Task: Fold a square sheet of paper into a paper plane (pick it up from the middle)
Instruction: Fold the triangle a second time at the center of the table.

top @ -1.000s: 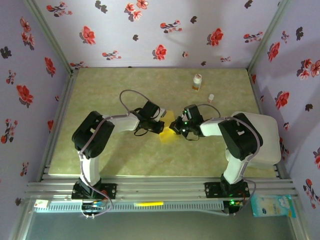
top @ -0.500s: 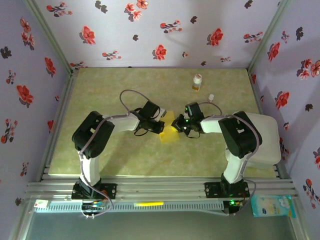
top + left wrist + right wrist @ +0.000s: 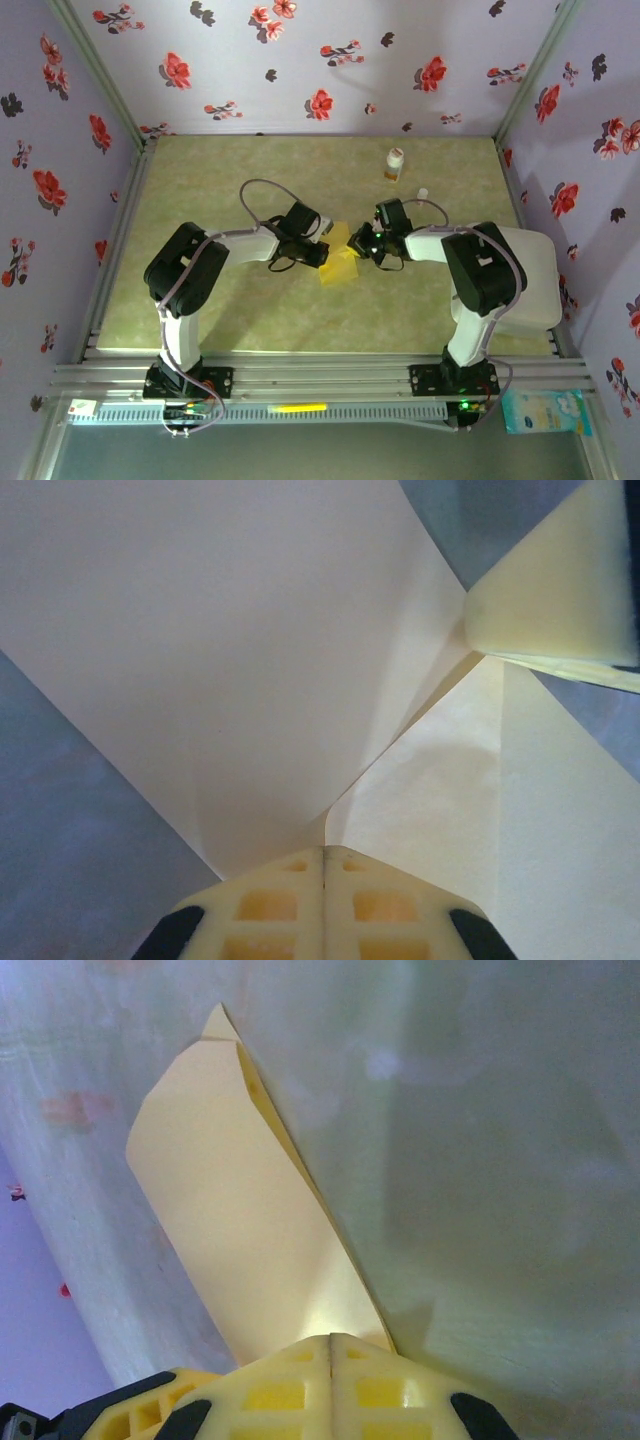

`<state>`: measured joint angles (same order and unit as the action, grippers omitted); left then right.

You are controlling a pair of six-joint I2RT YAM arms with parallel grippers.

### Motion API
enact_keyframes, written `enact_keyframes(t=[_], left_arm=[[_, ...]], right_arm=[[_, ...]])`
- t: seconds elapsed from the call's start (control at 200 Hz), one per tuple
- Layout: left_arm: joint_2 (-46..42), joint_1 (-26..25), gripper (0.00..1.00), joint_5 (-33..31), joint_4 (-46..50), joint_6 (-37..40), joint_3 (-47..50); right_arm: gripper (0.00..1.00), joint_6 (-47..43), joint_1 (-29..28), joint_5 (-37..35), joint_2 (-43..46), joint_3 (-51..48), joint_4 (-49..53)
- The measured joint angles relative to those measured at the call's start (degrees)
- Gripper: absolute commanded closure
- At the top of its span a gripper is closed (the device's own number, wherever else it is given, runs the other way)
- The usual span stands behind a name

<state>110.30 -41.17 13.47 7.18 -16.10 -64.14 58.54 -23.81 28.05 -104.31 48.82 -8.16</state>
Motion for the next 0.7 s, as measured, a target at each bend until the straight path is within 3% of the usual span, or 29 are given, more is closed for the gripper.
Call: enact_keyframes(t=[0.46, 0.7], left_arm=[[0.0, 0.0, 1.0, 0.0, 0.5, 0.2, -0.2], [0.0, 0.0, 1.0, 0.0, 0.8, 0.7, -0.3]], right_arm=[[1.0, -1.4, 0.2, -2.6, 2.1, -0.2, 2.4], [1.0, -1.5, -1.1, 3.0, 3.8, 0.2, 0.7]])
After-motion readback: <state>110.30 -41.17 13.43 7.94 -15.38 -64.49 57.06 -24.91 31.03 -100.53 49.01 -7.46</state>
